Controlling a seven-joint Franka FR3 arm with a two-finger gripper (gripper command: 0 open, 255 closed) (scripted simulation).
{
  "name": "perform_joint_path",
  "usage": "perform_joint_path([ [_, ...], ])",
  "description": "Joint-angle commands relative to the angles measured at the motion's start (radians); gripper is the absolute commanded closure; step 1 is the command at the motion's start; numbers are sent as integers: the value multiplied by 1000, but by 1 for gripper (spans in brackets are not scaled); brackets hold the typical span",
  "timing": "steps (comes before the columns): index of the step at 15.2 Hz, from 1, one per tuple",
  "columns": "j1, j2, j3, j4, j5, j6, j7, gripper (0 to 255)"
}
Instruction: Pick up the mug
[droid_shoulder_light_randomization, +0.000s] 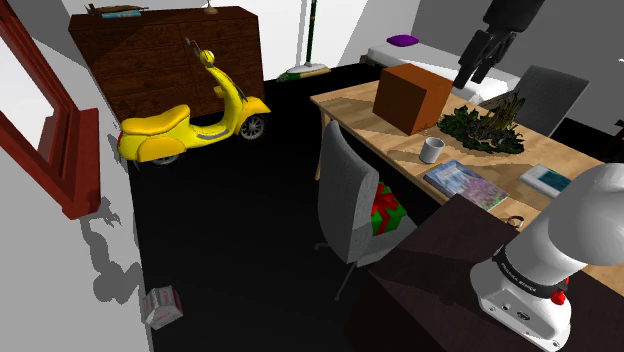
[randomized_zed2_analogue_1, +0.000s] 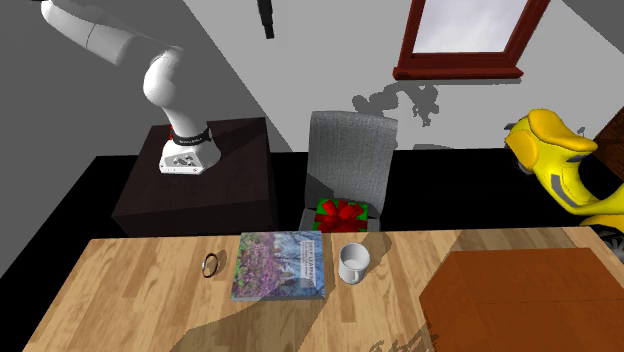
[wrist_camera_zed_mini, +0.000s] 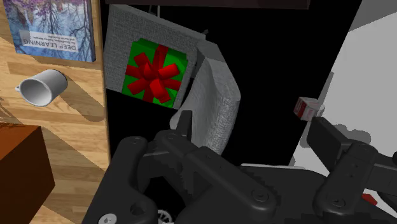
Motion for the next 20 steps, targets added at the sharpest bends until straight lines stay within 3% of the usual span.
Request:
perform_joint_path([
  [1,0,0,0,0,0,0,0,0],
  [11,-56,156,-124,-133,-99,271,-132,0],
  [20,-90,406,-247,-146,-147,529,-252,0],
])
